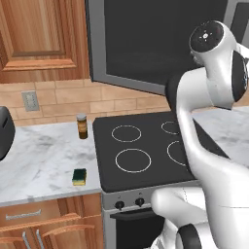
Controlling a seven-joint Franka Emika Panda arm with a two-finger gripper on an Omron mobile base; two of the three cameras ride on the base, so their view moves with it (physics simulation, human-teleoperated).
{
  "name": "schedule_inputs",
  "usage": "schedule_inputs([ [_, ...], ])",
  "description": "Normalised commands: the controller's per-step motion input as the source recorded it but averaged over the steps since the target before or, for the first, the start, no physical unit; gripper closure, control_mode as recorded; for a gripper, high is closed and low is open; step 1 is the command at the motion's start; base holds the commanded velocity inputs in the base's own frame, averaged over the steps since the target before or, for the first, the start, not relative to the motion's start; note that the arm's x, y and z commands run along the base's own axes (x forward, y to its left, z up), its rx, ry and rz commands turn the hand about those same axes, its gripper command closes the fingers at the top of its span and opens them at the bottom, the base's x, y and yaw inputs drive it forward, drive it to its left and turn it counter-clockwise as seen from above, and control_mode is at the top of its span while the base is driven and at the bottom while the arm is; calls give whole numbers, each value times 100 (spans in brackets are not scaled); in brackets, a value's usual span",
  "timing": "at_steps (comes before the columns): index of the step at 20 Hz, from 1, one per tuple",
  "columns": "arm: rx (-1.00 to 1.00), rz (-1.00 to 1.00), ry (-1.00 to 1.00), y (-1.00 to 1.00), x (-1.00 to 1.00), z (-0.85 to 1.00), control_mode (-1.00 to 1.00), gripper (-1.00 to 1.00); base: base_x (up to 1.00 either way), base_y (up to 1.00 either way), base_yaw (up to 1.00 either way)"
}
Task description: Place the sponge inside the microwave to prepare for sanitizing.
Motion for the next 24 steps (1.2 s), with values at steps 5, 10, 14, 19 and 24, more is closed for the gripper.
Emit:
schedule_inputs([
  [5,0,0,-7,72,-58,-4,-100,100,0,0,0],
  [10,0,0,-1,61,-22,-7,-100,100,0,0,0],
  [14,0,0,0,34,-3,0,-100,-100,0,0,0],
  [19,0,0,0,11,0,0,-100,-100,0,0,0],
  [24,-2,0,0,12,0,0,-100,-100,0,0,0],
])
